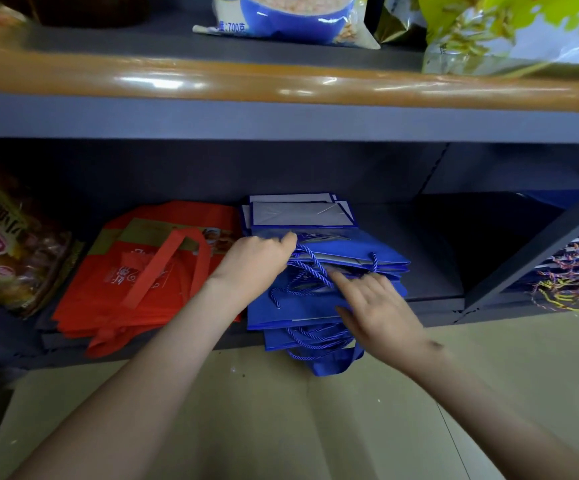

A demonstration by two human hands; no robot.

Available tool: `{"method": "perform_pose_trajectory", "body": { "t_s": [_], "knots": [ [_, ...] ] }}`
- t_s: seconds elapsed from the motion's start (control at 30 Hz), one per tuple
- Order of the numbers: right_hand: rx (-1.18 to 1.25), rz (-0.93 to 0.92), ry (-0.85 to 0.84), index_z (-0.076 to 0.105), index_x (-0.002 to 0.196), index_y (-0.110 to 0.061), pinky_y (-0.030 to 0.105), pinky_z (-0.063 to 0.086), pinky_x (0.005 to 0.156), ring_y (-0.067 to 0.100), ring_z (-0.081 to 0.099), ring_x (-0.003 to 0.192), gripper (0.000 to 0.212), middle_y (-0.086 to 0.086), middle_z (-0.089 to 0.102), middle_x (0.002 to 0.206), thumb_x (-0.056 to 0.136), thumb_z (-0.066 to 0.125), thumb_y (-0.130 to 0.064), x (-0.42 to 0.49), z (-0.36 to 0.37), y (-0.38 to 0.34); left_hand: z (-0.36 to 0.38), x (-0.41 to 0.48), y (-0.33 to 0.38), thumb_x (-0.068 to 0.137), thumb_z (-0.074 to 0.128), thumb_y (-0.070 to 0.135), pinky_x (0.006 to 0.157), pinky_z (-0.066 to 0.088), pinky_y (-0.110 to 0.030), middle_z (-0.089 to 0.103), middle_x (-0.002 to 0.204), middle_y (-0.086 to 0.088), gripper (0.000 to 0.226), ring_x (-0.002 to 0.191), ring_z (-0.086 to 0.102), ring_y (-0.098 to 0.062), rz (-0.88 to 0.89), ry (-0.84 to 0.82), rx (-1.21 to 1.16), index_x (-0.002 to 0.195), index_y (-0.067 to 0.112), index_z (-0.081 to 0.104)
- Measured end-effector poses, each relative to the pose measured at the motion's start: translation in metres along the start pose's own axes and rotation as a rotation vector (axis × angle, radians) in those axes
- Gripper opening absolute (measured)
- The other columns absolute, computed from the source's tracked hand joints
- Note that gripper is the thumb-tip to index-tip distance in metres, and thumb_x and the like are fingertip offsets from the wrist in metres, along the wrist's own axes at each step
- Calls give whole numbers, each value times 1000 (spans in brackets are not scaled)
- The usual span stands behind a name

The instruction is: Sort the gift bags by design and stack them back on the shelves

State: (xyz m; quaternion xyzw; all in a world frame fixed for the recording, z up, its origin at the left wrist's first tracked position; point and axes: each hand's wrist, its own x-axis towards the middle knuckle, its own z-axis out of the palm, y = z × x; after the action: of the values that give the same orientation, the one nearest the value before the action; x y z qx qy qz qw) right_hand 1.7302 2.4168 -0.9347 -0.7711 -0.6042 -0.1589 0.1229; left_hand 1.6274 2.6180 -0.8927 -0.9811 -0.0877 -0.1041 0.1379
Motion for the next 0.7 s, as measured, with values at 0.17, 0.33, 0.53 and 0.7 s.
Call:
{"method": "perform_pose_trajectory", "body": {
  "t_s": [0.17,0.33,0.53,0.7],
  "knots": [
    [-152,56,40,42,140,0,40,17,113,27,43,113,79,7,53,122,66,70,4,-3,19,-6,1,-4,3,48,92,14,37,20,-18,56,50,-4,51,34,54,-23,-29,52,-52,91,8,66],
    [-24,-49,293,67,105,-8,36,32,87,27,43,101,26,6,46,115,85,65,-23,33,-21,-8,-4,-2,5,49,88,6,37,29,-21,62,62,-4,58,48,61,-24,-22,24,-51,101,11,63],
    [106,224,-308,29,146,-14,32,34,101,24,43,128,86,4,48,139,78,73,-44,77,-33,2,-19,7,15,45,86,6,42,21,-19,58,55,-2,52,44,59,-23,28,100,-3,92,10,66],
    [-72,125,-46,62,115,4,36,55,80,30,68,94,73,16,70,104,53,90,-20,61,2,5,-10,1,16,44,89,10,40,23,-19,58,56,3,51,44,59,-18,9,121,9,89,13,65]
  ]
}}
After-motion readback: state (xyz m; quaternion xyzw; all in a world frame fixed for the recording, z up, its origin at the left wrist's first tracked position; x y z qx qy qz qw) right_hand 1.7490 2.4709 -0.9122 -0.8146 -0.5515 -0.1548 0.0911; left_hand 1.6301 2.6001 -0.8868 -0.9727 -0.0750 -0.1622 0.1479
